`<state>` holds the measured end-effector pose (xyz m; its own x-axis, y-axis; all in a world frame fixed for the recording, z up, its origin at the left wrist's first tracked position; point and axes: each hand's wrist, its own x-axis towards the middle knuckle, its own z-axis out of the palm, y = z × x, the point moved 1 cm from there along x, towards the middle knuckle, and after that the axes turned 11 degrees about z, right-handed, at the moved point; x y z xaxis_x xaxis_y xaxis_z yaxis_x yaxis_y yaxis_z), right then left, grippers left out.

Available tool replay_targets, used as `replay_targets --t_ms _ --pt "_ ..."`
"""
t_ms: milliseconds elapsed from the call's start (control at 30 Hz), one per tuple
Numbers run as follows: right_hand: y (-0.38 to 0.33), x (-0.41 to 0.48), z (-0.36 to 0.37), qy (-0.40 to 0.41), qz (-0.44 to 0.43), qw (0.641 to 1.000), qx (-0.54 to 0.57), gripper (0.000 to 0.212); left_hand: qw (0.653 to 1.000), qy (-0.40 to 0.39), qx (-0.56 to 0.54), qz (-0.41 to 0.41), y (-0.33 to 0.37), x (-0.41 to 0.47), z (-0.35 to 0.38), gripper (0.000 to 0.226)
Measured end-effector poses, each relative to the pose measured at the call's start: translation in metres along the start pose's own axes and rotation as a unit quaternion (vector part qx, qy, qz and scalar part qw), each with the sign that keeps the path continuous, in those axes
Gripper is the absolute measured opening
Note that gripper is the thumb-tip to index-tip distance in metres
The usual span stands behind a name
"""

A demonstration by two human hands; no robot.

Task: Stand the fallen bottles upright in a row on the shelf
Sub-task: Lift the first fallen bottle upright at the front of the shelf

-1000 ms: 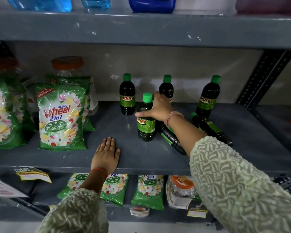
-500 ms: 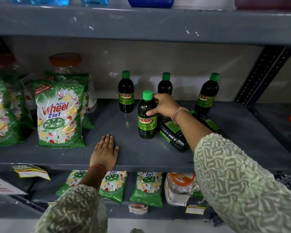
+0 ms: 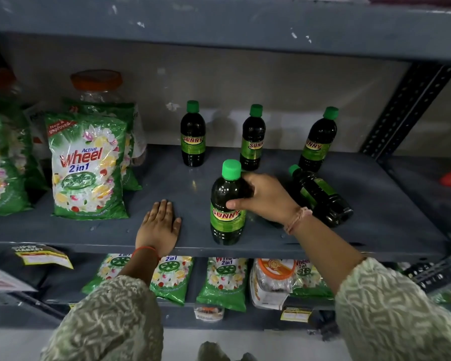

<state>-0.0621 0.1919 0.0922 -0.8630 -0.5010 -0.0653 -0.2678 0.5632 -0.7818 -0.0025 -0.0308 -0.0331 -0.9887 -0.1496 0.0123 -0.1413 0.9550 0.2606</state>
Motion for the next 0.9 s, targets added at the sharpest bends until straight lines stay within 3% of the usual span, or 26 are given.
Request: replay_targets --t_ms 200,333,400,500,633,700,800,900 --pt "-0.001 -0.006 0.01 -0.017 0.004 1.0 0.004 0.054 1.0 -0.012 -0.006 -0.005 -0.002 -0.004 0.005 0.057" --pt "0.011 -0.008 0.001 -0.063 0.069 0.993 0.075 0.109 0.999 -0.035 -0.017 -0.012 -0.001 -0.007 0.009 0.057" --pt "0.016 -0.002 -0.015 -0.009 0.091 0.991 0.101 0.097 0.998 -0.046 -0.029 -0.017 0.001 -0.007 0.008 0.057" --pt "0.029 0.021 -0.023 0.033 0.146 0.989 0.023 0.071 0.998 -0.042 -0.04 -0.014 0.009 -0.009 0.013 0.057" --pt "0.055 0.054 0.004 -0.02 0.239 0.958 -0.159 0.097 1.0 -0.016 -0.011 -0.016 0.01 -0.018 0.018 0.057" --pt "0.063 0.061 0.011 -0.006 0.249 0.945 -0.211 0.088 1.0 -0.006 -0.009 -0.008 0.011 -0.016 0.016 0.057" --pt "0.061 0.064 0.0 0.07 0.24 0.944 -0.216 0.065 1.0 0.006 -0.011 0.001 0.018 -0.003 0.013 0.057" --pt "0.057 0.07 -0.021 0.168 0.21 0.954 -0.13 0.065 1.0 0.007 -0.01 -0.005 0.019 0.008 0.014 0.057"
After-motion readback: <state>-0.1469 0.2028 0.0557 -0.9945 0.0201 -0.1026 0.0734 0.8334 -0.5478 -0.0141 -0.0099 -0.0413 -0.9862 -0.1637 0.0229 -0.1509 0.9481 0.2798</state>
